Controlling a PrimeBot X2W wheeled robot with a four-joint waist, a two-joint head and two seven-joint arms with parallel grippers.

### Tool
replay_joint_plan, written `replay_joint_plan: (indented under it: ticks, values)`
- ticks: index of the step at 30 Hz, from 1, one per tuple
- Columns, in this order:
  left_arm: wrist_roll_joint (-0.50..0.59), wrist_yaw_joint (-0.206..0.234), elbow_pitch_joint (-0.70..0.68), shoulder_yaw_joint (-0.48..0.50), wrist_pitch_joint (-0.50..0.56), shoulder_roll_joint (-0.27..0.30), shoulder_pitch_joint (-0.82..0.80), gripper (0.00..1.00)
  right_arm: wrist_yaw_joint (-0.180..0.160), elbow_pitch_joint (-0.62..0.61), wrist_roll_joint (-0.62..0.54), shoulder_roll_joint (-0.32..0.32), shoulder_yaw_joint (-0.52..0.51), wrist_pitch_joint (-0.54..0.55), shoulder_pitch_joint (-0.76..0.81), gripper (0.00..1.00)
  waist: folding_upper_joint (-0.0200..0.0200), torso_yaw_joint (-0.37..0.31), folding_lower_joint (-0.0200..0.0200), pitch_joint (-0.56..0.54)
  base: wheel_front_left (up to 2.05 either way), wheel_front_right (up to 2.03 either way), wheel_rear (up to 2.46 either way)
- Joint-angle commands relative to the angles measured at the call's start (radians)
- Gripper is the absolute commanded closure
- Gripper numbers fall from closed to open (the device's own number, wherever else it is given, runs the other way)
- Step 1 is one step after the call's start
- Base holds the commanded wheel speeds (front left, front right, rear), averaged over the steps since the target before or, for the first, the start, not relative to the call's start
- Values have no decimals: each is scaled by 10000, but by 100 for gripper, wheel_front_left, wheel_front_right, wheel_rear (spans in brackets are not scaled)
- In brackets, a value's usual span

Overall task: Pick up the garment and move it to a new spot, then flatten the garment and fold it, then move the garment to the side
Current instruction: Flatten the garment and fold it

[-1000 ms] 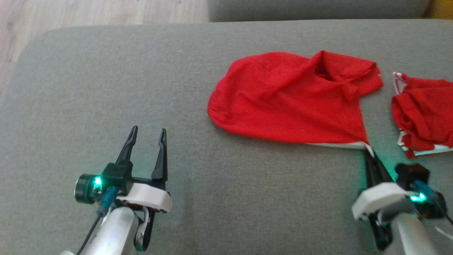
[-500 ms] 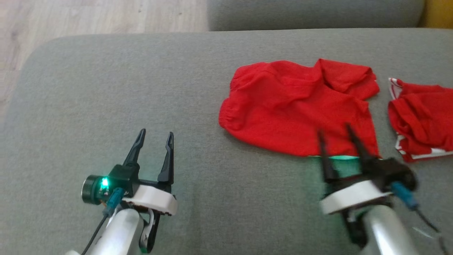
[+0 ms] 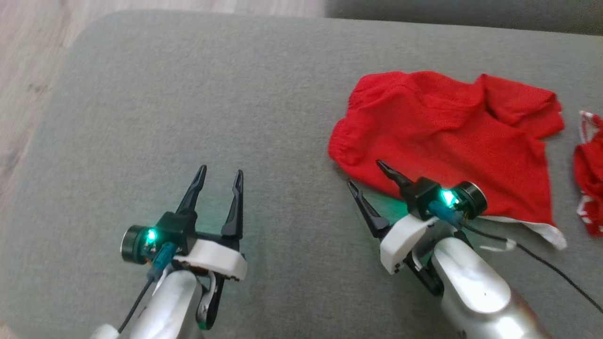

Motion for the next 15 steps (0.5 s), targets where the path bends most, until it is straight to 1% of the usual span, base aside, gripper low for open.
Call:
replay_joint_plan:
  ticks: [1, 5, 10, 11, 12, 13, 15]
  values:
    - [95, -11, -244, 314, -95, 81, -424, 0, -7, -98, -7, 86, 245, -62, -252, 0, 0, 189, 0, 163, 0, 0, 0]
    - [127, -37, -203, 317, -95, -9, -515, 0, -7, 955, 224, 135, 444, -256, -857, 0, 0, 411, 0, 323, 0, 0, 0]
    - [166, -57, -179, 382, -95, -80, -552, 0, -7, 1811, 452, 223, 606, -649, -1388, 0, 0, 496, 0, 464, 0, 0, 0]
    - [178, -58, -177, 391, -95, -94, -557, 0, -7, 1947, 561, 240, 637, -711, -1455, 10, 0, 496, 0, 487, 0, 0, 0]
    - [190, -58, -172, 398, -95, -108, -564, 0, -7, 2066, 660, 256, 680, -771, -1525, 93, 0, 491, 0, 507, 0, 0, 0]
    - [201, -62, -162, 404, -95, -122, -575, 0, -7, 2152, 755, 268, 762, -834, -1590, 100, 0, 482, 0, 525, 0, 0, 0]
    - [220, -74, -128, 416, -95, -146, -603, 0, -7, 2217, 1043, 289, 933, -960, -1680, 100, 0, 446, 0, 519, 0, 0, 0]
